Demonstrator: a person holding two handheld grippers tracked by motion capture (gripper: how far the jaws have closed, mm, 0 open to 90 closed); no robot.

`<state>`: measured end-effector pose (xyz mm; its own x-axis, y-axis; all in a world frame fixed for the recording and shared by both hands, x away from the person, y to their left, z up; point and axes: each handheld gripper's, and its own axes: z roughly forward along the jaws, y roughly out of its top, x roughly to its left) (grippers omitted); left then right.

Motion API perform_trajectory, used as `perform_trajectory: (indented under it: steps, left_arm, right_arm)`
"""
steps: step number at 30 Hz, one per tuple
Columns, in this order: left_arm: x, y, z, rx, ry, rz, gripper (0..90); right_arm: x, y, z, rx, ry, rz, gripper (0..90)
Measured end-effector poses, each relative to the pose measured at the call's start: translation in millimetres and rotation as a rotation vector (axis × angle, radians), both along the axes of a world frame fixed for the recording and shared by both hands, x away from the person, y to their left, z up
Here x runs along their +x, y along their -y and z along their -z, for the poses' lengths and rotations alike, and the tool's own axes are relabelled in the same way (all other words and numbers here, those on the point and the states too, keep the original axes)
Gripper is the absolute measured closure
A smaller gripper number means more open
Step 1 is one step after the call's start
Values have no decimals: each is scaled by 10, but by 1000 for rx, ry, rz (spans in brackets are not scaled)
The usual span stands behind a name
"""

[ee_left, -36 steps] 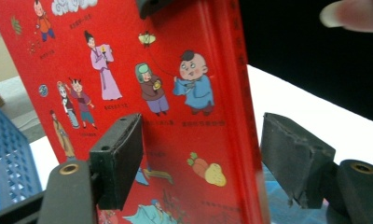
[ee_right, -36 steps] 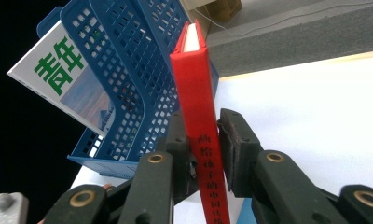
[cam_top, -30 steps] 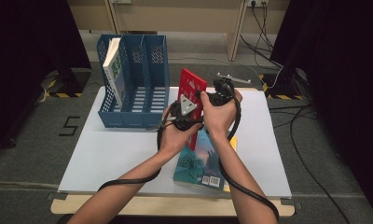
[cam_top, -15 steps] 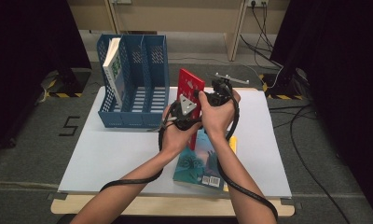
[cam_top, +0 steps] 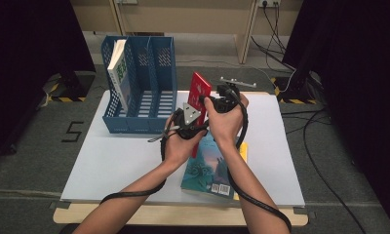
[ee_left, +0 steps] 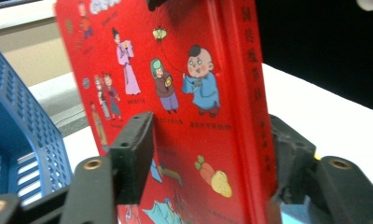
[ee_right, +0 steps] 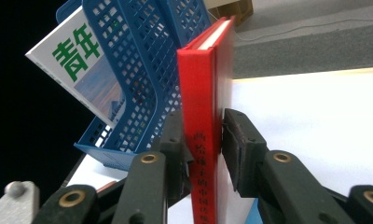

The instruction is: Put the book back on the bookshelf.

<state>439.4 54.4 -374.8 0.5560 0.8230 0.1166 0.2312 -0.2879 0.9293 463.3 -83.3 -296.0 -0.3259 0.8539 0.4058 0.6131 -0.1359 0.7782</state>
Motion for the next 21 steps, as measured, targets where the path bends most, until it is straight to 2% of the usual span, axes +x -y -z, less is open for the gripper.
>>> perform_trajectory:
  steps: [2, 5, 6, 7, 12, 15, 16, 21]
  left_arm:
    - [-35, -29, 4, -21, -27, -3, 443]
    - [-61, -83, -6, -21, -39, -7, 454]
    - [-59, -104, -15, -6, -27, -3, 457]
    - [-68, -120, -23, -2, -31, -5, 461]
    - [-114, -241, -41, -14, -56, -18, 507]
    - [-104, -336, -56, -55, -96, -11, 542]
    - [-102, -361, -64, -56, -101, -14, 558]
    - [-97, -446, -85, -57, -99, -30, 634]
  right_arm:
    - [-12, -26, -6, -12, 5, -2, 704]
    - [-31, -65, -13, -12, 9, -21, 696]
    - [-38, -82, -16, -17, 14, -26, 693]
    - [-47, -104, -22, -22, 12, -31, 689]
    - [-75, -216, -38, -24, 25, -54, 656]
    - [-91, -263, -39, -23, 32, -64, 633]
    - [-98, -283, -43, -21, 31, -64, 624]
    - [-121, -327, -73, -23, 43, -79, 606]
